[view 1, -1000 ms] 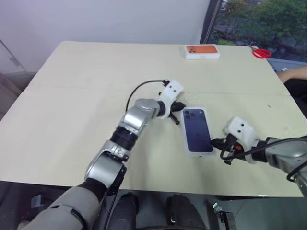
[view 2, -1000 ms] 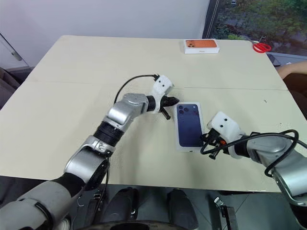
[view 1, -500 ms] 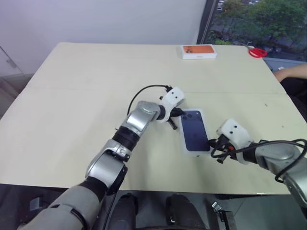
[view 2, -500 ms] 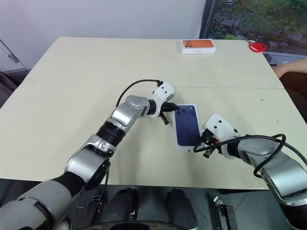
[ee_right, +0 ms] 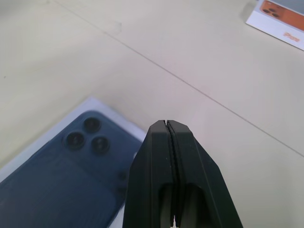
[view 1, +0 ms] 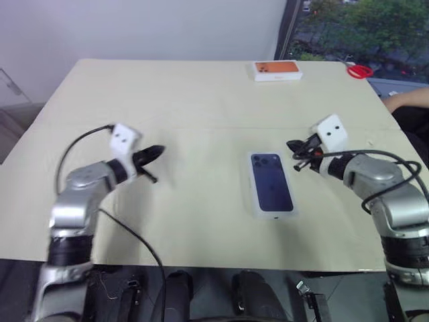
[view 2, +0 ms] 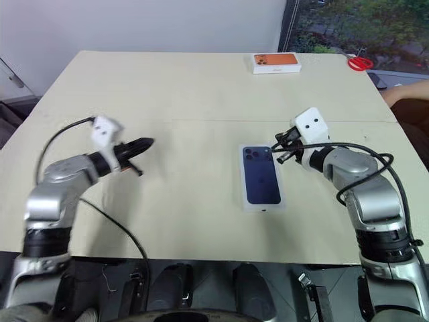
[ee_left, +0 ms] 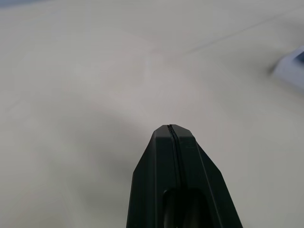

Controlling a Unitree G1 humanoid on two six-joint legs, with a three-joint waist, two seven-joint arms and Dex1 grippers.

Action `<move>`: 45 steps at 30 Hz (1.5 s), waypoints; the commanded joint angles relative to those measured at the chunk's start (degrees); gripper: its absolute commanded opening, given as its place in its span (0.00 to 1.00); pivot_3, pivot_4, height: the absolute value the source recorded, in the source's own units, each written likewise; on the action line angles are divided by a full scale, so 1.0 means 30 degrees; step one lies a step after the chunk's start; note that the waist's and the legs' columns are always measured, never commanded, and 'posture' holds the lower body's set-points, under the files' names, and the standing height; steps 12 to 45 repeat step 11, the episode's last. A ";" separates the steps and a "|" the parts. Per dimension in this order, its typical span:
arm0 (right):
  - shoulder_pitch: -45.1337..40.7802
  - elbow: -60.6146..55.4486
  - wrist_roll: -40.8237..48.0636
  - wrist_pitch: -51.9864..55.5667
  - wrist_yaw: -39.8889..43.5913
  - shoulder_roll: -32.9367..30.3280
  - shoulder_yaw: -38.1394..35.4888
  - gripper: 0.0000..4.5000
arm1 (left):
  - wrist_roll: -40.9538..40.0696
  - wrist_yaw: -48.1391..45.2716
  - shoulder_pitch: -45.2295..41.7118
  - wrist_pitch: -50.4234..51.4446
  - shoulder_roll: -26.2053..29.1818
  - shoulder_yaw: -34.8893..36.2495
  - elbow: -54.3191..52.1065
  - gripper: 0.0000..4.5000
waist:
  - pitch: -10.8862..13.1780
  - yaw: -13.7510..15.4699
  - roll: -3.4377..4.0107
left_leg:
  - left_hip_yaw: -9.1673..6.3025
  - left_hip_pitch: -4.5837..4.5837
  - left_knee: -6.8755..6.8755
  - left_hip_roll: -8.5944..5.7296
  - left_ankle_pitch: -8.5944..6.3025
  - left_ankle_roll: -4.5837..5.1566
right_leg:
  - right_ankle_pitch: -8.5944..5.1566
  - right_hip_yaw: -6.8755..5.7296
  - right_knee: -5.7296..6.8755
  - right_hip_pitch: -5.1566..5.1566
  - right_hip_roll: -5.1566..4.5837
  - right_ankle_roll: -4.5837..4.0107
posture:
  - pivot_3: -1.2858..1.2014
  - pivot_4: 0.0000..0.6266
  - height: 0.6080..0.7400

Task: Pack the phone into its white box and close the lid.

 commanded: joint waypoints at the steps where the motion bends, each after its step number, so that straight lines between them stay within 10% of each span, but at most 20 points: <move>1: -0.0584 0.1044 0.0236 -0.1444 0.1314 0.0042 -0.0240 0.01 | -0.0189 0.0829 0.1550 -0.1273 0.0224 0.1724 -0.1133 0.00 | 0.0000 0.0052 0.0000 | 0.0000 0.0000 -0.0002 0.0000 0.0000 0.0000 | 0.0000 -0.0008 -0.0005 0.0010 -0.0013 -0.0001 | 0.52 0.24 1.00; 45: -0.0230 0.1649 0.0421 -0.1965 0.2224 0.0474 -0.0270 0.01 | -0.0904 0.1560 0.3596 -0.1338 0.1065 0.3266 -0.1707 0.00 | 0.0000 -0.0059 0.0000 | -0.0002 0.0008 -0.0011 0.0004 -0.0001 0.0001 | 0.0002 -0.0017 -0.0021 0.0025 -0.0015 -0.0003 | 0.52 0.24 1.00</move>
